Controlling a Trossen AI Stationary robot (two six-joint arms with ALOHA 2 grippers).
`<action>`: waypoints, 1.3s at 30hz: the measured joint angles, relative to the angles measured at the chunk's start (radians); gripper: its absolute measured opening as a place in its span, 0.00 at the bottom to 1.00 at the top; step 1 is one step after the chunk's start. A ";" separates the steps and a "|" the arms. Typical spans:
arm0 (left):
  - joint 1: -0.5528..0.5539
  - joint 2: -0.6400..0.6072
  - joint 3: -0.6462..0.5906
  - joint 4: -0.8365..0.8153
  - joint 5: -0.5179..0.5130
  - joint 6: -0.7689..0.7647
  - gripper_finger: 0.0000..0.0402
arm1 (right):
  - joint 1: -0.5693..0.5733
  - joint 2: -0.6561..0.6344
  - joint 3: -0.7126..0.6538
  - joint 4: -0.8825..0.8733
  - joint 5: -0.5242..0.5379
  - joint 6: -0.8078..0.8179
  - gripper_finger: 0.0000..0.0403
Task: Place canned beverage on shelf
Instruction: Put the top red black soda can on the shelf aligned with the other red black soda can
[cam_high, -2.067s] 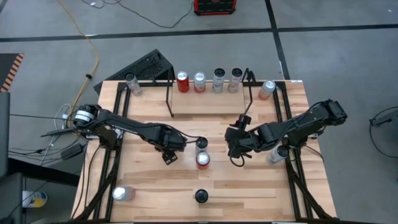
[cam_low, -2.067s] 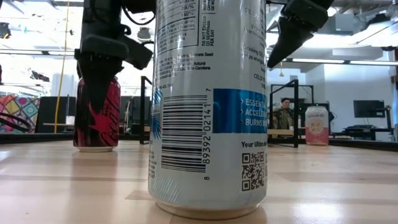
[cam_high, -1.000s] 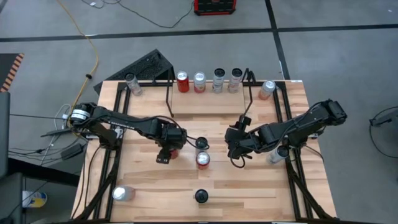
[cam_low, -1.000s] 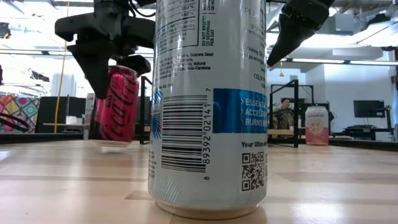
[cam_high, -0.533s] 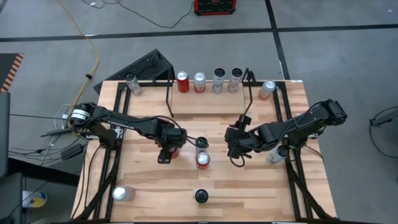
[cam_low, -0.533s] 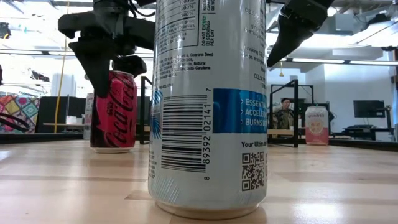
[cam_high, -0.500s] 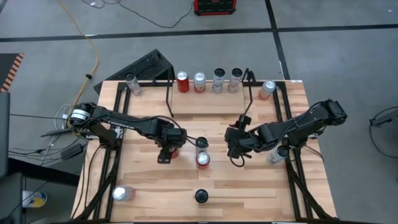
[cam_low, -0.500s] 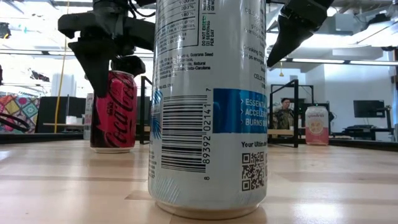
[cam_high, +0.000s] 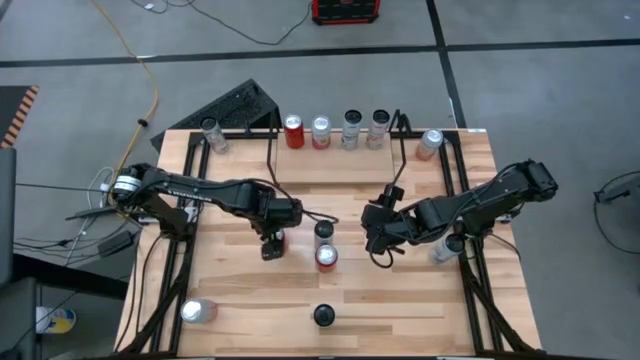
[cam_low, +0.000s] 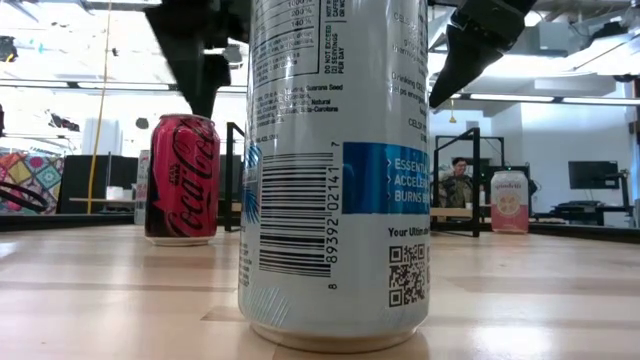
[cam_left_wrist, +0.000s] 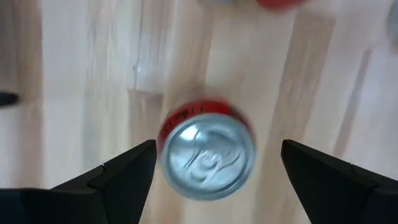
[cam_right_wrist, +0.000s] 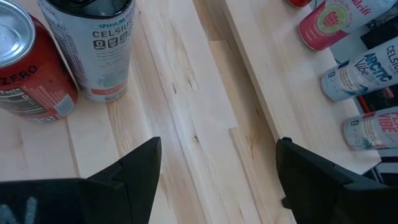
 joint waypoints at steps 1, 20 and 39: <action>0.000 0.000 0.000 0.007 0.000 -0.066 0.83 | 0.000 0.000 0.000 0.000 0.000 0.000 0.72; -0.004 0.005 -0.010 -0.020 -0.069 -0.335 0.83 | -0.007 0.000 0.000 0.000 0.000 -0.011 0.72; -0.031 0.148 -0.011 0.024 -0.106 -0.276 0.83 | -0.004 0.000 0.000 -0.002 0.000 -0.011 0.72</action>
